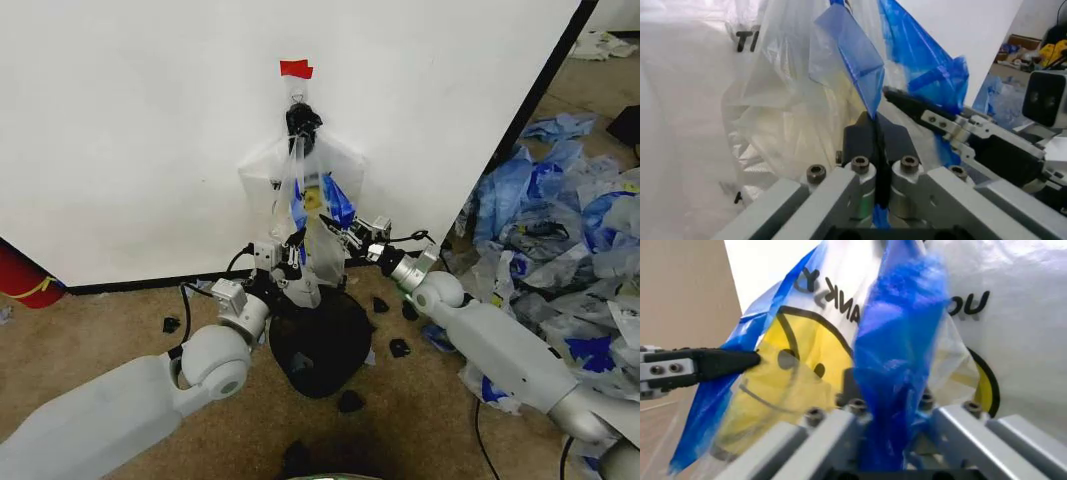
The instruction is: Pick up the garbage bag from the wall and place it over the trash bin.
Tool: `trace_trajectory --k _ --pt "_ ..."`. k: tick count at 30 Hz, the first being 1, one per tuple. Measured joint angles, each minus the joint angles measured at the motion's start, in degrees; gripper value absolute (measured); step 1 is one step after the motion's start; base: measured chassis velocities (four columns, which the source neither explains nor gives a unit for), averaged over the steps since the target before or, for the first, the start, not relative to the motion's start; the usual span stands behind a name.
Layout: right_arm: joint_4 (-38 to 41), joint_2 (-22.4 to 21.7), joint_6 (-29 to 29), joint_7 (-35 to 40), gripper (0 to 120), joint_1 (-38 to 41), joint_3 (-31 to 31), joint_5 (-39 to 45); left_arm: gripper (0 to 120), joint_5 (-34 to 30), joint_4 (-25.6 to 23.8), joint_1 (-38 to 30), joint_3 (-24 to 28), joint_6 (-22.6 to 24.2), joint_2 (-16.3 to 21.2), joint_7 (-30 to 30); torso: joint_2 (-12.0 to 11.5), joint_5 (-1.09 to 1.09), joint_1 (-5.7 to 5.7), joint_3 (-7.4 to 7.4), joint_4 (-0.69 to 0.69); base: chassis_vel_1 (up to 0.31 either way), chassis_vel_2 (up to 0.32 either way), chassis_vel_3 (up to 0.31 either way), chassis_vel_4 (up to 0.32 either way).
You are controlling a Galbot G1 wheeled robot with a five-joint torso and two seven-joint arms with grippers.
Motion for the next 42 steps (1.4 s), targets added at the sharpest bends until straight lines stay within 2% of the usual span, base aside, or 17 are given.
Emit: trace_trajectory --k 11,32,42 --pt "0.96 -1.12 0.61 0.00 0 -1.79 2.46 -0.03 0 0.18 0.27 0.35 -0.12 -0.16 0.17 0.03 0.00 0.01 0.00 0.00 0.00 0.000 0.000 0.000 0.000" --pt "3.76 -3.72 1.00 -4.14 0 -7.01 6.76 0.69 0 1.65 0.00 5.81 -1.54 -1.12 0.79 0.58 0.01 0.01 0.00 0.00 0.00 0.000 0.000 0.000 0.000" --pt "14.11 -11.38 -0.20 -3.70 0 -9.89 10.92 2.91 0 -2.33 -9.06 6.12 -7.89 -1.86 9.06 0.40 0.01 0.02 0.00 0.00 0.00 0.000 0.000 0.000 0.000"
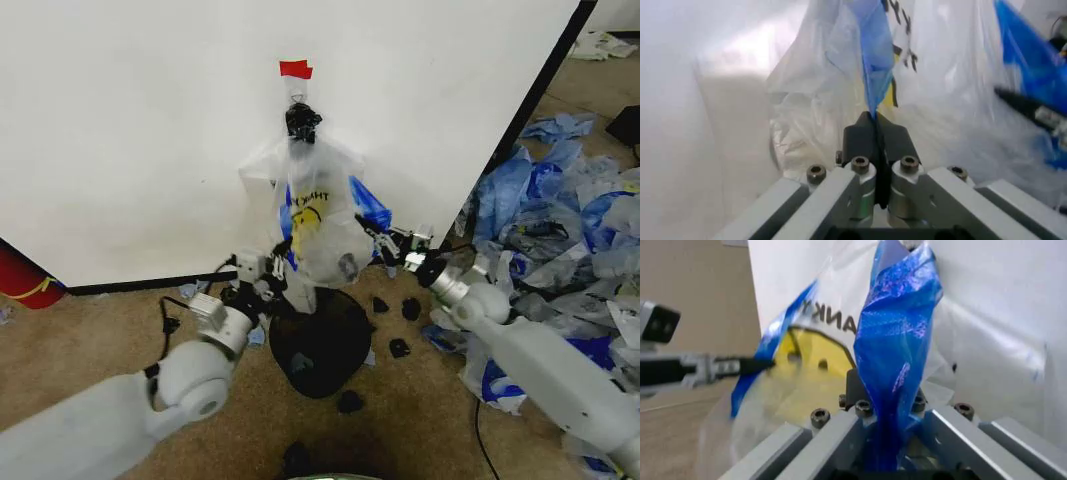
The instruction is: Pick up the garbage bag from the wall and place it over the trash bin.
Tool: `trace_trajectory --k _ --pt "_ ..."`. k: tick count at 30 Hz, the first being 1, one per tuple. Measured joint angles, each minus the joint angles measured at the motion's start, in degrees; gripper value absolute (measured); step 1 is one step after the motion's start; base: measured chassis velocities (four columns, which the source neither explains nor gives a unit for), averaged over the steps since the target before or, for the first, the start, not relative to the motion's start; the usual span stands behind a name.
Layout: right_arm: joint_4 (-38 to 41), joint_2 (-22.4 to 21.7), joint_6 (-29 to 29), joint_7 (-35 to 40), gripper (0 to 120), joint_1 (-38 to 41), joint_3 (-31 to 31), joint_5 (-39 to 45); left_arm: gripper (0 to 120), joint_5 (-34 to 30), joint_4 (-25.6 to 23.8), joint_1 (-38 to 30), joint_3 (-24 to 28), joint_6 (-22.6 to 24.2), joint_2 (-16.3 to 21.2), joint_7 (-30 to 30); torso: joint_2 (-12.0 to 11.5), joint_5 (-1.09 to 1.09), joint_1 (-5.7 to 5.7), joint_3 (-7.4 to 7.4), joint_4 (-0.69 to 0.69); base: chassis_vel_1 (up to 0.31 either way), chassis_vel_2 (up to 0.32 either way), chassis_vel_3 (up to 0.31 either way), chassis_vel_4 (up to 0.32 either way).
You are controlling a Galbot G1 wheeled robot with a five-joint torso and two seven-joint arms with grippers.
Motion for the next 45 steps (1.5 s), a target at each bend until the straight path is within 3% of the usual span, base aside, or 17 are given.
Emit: trace_trajectory --k 4,7,16,24,29,45 --pt "2.23 -1.55 -0.36 0.27 0 -0.72 0.79 0.85 0 -1.04 -2.79 0.58 -2.24 0.06 2.32 0.02 0.00 0.01 0.00 0.00 0.00 0.000 0.000 0.000 0.000" --pt "5.93 -3.62 -1.13 0.59 0 -1.85 1.84 2.19 0 -1.65 -8.06 4.56 -6.40 0.30 5.65 0.59 0.00 0.00 0.00 0.00 0.00 0.000 0.000 0.000 0.000" --pt "10.46 -4.98 -1.88 0.51 0 -4.74 1.88 2.24 0 -1.26 -10.79 16.51 -13.41 -0.52 6.68 4.71 -0.01 -0.02 0.00 0.00 0.01 0.000 0.000 0.000 0.000" --pt "13.66 -6.42 -1.88 0.52 0 -11.60 3.36 0.64 0 -0.66 -8.73 29.84 -15.66 -4.80 3.59 9.63 -0.01 -0.01 -0.01 0.00 0.01 0.000 0.000 0.000 0.000" --pt "14.31 -6.87 -1.87 0.49 0 -14.79 4.65 -0.54 0 1.56 -6.35 34.18 -15.99 -6.30 0.69 11.53 -0.01 -0.01 -0.01 0.00 0.01 0.000 0.000 0.000 0.000" --pt "12.90 -5.83 -0.51 0.23 0 -19.54 5.59 -3.60 0 3.42 1.44 30.16 -9.56 -7.24 -5.36 11.94 -0.01 -0.01 0.00 0.00 0.01 0.000 0.000 0.000 0.000"
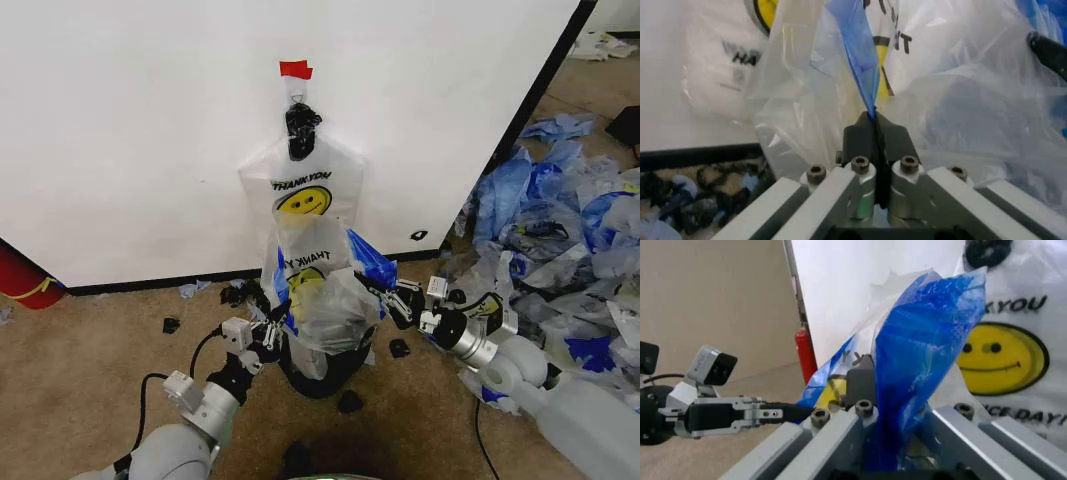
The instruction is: Pick up the garbage bag from the wall and place it over the trash bin.
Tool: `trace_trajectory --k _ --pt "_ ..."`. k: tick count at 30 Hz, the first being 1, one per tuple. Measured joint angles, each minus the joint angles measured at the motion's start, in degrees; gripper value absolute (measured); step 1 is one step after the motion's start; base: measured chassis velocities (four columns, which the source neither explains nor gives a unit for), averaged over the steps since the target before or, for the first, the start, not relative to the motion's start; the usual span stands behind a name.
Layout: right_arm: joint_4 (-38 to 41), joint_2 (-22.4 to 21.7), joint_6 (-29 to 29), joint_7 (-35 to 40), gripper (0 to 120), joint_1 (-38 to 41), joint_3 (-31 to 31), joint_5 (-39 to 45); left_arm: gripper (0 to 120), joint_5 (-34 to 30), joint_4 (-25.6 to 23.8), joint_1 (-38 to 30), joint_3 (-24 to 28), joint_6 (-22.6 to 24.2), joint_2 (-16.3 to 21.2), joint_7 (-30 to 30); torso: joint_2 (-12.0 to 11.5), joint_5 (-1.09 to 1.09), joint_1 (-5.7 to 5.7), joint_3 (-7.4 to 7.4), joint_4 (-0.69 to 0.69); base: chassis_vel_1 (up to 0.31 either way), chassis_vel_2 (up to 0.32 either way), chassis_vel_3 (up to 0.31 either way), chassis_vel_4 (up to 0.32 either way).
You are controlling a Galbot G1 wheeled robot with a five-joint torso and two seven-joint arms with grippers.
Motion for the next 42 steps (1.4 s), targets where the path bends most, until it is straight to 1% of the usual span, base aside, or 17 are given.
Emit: trace_trajectory --k 5,11,15,17,20,32,42 --pt "-1.67 1.06 0.34 -0.35 0 -0.48 -0.27 -0.75 0 0.19 1.77 -1.34 1.01 -0.52 -0.65 0.00 0.00 0.00 0.00 0.00 -0.01 0.000 0.000 0.000 0.000" --pt "-4.82 3.37 0.98 -0.46 0 0.10 -2.74 -2.25 0 0.40 4.81 -3.81 3.24 -1.71 -0.78 -0.11 0.00 0.01 0.00 0.00 0.00 0.000 0.000 0.000 0.000" --pt "-7.15 5.42 1.53 -0.33 0 1.71 -4.88 -3.13 0 -0.03 7.89 -9.76 7.11 -2.25 -2.08 -0.52 0.00 0.00 0.00 0.00 -0.01 0.000 0.000 0.000 0.000" --pt "-7.35 5.63 1.56 -0.32 0 1.94 -5.02 -3.18 0 -0.19 8.14 -10.36 7.40 -2.24 -2.21 -0.58 0.00 0.01 0.00 0.00 -0.01 0.000 0.000 0.000 0.000" --pt "-7.61 5.95 1.58 -0.20 0 2.83 -5.35 -3.16 0 -0.86 9.62 -13.47 9.39 -2.13 -2.48 -0.77 0.00 -0.01 0.00 0.00 -0.01 0.000 0.000 0.000 0.000" --pt "-8.38 5.64 1.95 -0.53 0 2.45 -5.15 -3.05 0 0.46 10.33 -11.11 10.06 -2.55 -3.08 -0.43 0.00 0.00 0.00 0.00 0.00 0.000 0.000 0.000 0.000" --pt "-8.71 5.51 2.75 -1.24 0 0.29 -5.80 -4.03 0 1.93 10.86 -9.29 10.48 -3.28 -2.50 -0.83 0.00 0.00 0.00 0.00 0.00 0.000 0.000 0.000 0.000"
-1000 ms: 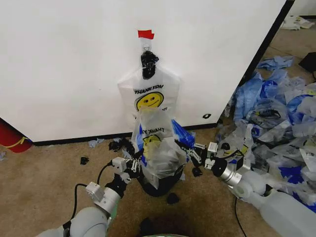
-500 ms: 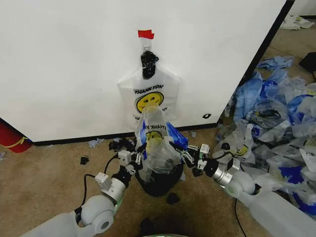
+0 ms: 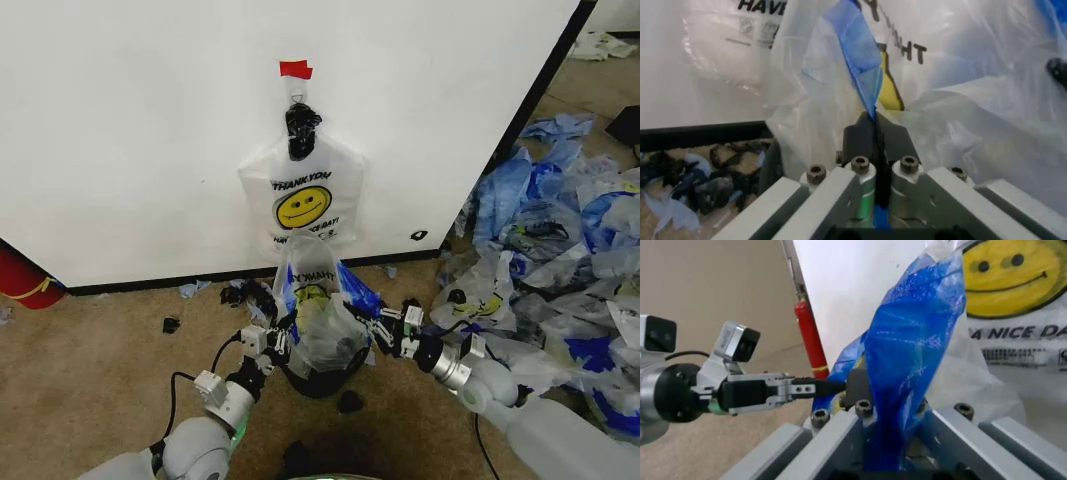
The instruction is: Pick up the garbage bag from the wall and place it over the trash bin.
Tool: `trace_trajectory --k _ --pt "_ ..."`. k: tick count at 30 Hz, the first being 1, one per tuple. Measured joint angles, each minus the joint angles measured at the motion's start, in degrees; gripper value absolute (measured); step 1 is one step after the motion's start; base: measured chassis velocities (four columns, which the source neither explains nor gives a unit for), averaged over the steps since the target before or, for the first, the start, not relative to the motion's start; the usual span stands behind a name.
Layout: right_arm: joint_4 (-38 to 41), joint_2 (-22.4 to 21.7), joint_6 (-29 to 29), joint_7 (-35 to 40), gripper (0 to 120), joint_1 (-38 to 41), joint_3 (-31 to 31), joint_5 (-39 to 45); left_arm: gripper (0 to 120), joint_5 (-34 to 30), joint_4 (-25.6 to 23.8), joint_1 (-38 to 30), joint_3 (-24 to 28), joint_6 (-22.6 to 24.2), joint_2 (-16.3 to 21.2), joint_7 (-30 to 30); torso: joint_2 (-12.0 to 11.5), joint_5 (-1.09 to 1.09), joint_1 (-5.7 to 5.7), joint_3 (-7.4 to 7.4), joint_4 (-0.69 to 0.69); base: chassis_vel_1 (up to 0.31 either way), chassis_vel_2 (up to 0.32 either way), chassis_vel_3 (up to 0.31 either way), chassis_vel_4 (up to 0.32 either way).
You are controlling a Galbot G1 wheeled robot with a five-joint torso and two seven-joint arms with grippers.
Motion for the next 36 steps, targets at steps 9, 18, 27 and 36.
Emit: trace_trajectory --k 9,18,27,36 --pt "-0.45 0.04 0.67 -1.03 0 -1.58 0.50 -0.82 13 3.78 0.72 2.89 -1.02 -1.10 0.01 -0.01 0.00 0.00 0.00 0.00 0.00 0.000 0.000 0.000 0.000" --pt "-0.81 0.02 0.63 -1.15 0 -0.58 0.00 -0.72 45 5.19 -0.78 4.30 -3.29 -0.52 -0.02 -0.54 0.00 0.00 0.00 0.00 0.00 0.000 0.000 0.000 0.000" --pt "-0.60 0.04 0.60 -0.87 0 -0.23 -0.15 -0.71 77 4.96 -1.86 5.86 -4.69 0.02 0.34 -1.18 0.00 0.00 0.00 0.00 0.00 0.000 0.000 0.000 0.000" --pt "0.03 -0.21 0.55 -0.25 0 -0.56 0.17 -0.85 48 4.68 -4.05 6.69 -4.47 1.03 0.03 -1.25 0.00 0.00 0.00 0.00 0.00 0.000 0.000 0.000 0.000"
